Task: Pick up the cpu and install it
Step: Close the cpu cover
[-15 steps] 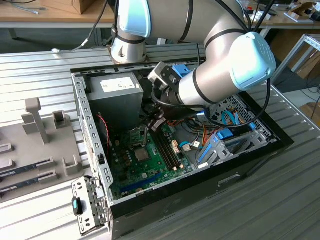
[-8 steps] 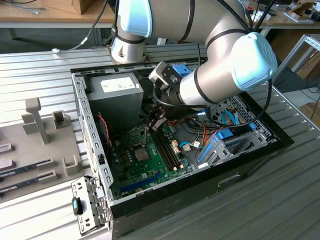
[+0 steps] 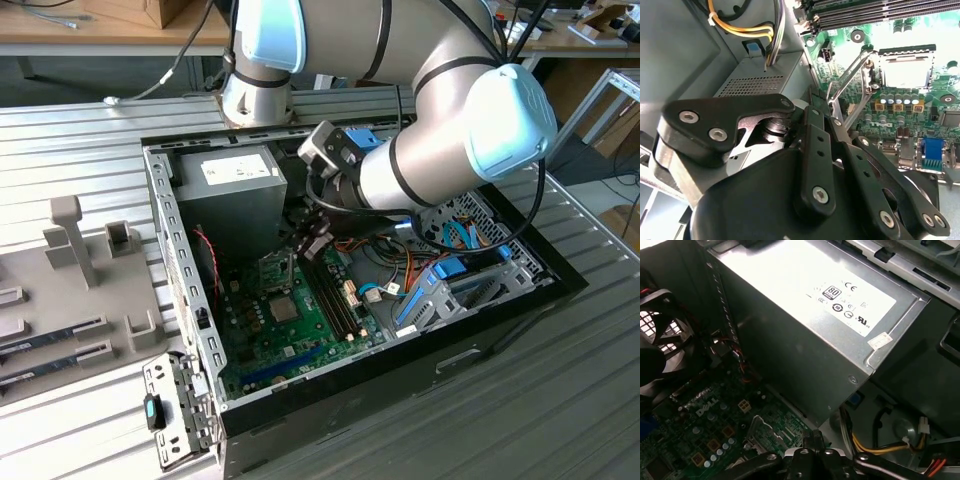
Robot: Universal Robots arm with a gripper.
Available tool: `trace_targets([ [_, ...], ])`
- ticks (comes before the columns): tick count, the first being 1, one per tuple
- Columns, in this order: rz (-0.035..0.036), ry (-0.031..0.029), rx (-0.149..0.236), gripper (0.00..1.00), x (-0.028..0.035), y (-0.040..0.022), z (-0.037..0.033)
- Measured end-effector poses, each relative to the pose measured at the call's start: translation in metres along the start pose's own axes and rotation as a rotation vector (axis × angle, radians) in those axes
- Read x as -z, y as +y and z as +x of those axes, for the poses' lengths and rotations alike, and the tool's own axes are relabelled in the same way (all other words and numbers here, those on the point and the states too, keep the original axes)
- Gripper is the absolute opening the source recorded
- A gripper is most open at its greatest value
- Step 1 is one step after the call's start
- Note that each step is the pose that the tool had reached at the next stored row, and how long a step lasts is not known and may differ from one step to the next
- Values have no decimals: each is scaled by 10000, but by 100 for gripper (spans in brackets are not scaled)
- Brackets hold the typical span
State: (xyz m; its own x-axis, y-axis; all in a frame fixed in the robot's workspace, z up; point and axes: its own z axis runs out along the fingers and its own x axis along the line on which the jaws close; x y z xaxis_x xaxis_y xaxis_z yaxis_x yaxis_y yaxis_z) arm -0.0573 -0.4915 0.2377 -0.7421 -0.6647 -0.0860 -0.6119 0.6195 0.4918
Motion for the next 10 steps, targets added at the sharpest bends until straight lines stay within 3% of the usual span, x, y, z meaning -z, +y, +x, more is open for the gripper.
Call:
trace_targets([
  [10,-9,-7,3,11,12,-17,21],
])
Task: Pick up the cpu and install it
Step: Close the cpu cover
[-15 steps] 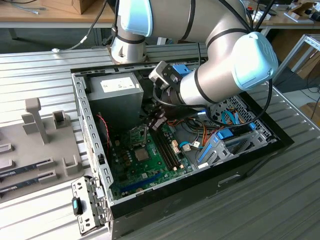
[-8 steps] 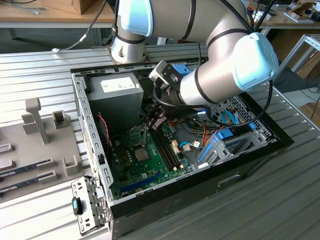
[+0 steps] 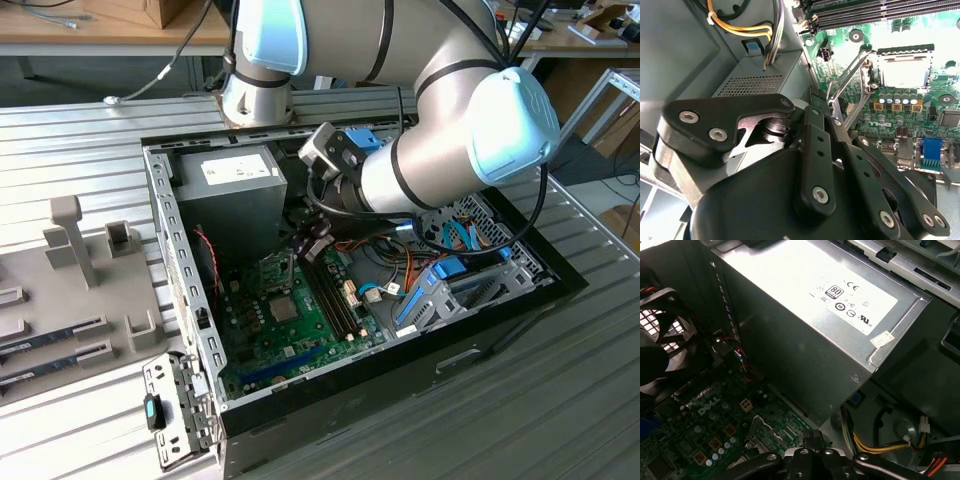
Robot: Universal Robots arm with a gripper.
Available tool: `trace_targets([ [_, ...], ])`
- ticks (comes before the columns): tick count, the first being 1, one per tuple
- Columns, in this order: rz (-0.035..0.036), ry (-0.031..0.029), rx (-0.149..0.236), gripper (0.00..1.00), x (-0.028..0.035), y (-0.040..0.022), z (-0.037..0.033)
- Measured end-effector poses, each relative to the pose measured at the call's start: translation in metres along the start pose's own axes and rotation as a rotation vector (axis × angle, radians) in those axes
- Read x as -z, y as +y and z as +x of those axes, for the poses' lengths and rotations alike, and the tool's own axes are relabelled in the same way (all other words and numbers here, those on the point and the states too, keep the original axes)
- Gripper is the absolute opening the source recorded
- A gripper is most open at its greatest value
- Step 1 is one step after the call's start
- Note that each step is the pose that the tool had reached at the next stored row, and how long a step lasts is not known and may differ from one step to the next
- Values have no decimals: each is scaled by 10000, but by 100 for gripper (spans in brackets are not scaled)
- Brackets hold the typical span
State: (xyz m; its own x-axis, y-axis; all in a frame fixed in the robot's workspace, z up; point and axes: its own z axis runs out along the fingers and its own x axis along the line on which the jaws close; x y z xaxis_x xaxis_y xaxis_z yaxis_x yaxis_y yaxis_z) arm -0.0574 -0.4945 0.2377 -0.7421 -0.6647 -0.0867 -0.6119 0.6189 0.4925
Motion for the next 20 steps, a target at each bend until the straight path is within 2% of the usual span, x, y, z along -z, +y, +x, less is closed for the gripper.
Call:
trace_targets([
  [2,16,12,-5,11,-1,-1,0],
  [3,43,36,-14,11,0,0,-1],
  [7,240,198,-88,11,-1,1,-2],
  [11,349,288,-128,11,-6,8,-9],
  [20,364,305,-124,11,-3,15,-13],
])
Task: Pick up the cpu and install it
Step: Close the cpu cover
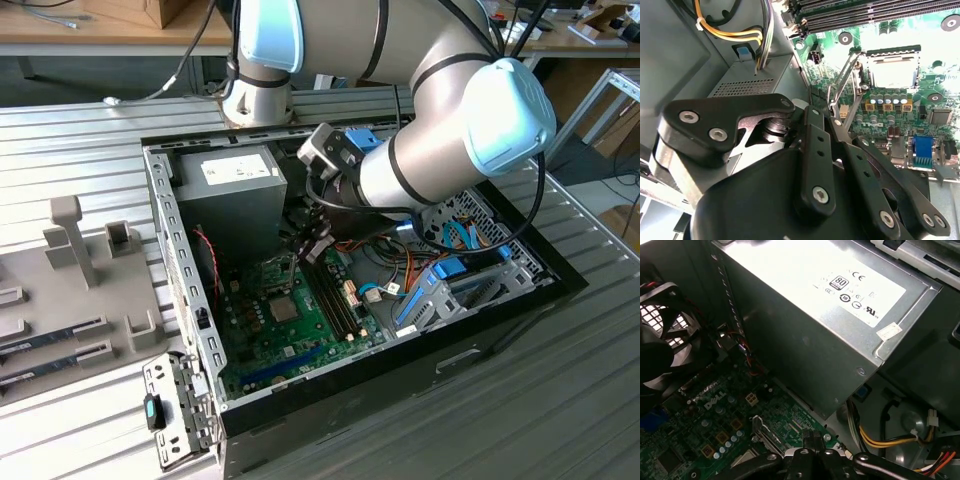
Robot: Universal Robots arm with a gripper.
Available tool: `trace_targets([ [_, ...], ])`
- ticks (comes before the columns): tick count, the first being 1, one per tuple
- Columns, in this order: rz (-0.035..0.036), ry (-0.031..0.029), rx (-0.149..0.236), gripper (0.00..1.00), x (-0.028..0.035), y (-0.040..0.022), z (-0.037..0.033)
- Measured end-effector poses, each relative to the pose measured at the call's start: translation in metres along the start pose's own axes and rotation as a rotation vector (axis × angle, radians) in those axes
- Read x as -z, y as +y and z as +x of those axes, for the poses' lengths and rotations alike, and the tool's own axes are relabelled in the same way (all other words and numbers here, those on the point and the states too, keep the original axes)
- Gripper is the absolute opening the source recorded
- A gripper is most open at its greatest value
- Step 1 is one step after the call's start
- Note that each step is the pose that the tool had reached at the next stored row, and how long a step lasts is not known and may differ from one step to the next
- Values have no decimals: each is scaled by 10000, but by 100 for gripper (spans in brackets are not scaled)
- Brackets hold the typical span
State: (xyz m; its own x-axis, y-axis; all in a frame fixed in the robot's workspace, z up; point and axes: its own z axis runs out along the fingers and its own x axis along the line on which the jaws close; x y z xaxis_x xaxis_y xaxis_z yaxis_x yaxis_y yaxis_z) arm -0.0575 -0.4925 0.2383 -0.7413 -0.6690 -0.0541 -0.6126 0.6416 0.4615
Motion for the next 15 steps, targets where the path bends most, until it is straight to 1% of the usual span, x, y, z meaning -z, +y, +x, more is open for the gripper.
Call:
trace_targets([
  [7,-1,2,4,11,26,14,-2],
  [15,5,-2,8,11,27,25,9],
])
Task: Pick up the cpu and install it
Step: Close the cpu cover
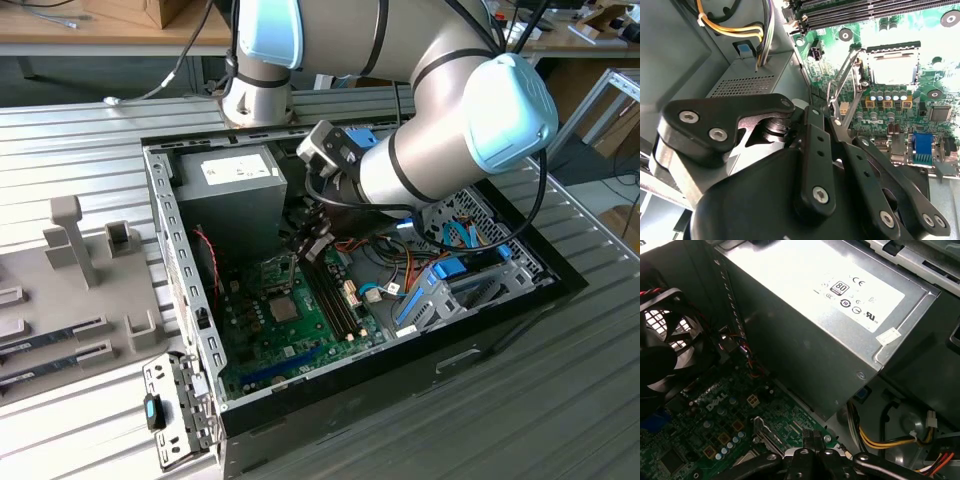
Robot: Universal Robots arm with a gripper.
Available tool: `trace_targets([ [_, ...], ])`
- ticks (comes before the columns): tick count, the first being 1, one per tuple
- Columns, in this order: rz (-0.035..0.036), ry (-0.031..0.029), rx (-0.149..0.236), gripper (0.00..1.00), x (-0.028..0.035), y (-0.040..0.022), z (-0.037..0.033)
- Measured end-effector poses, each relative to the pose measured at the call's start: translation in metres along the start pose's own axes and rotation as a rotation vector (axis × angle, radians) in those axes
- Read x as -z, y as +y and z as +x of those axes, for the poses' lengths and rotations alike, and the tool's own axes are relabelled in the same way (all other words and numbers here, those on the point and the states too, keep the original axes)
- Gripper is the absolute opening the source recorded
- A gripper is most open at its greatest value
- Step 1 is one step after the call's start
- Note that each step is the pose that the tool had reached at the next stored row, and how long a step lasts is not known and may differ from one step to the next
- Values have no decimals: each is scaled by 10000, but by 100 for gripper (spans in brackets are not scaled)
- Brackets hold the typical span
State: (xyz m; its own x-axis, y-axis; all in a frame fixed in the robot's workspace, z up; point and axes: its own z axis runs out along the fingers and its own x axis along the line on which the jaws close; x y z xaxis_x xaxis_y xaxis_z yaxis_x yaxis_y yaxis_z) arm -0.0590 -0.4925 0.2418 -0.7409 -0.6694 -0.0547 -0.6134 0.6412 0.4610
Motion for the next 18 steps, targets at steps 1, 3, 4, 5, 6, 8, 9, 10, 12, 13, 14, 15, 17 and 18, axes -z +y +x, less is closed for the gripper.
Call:
trace_targets([
  [1,0,0,0,11,0,0,0],
  [3,3,3,-3,11,7,4,1],
  [4,2,3,-2,11,13,7,0],
  [5,-1,-2,0,11,18,10,-1],
  [6,-1,-2,-1,11,25,14,-1],
  [8,-4,-6,1,11,30,16,-2],
  [9,-5,-6,1,11,31,17,-2],
  [10,-5,-6,1,11,32,18,-2],
  [12,-6,-6,2,11,33,18,-2],
  [13,-7,-7,2,11,33,18,-2],
  [14,-6,-7,2,11,35,19,-2],
  [15,-5,-5,1,11,38,20,-2],
  [17,-7,-8,2,11,41,22,-2],
  [18,-8,-9,3,11,42,22,-2],
])
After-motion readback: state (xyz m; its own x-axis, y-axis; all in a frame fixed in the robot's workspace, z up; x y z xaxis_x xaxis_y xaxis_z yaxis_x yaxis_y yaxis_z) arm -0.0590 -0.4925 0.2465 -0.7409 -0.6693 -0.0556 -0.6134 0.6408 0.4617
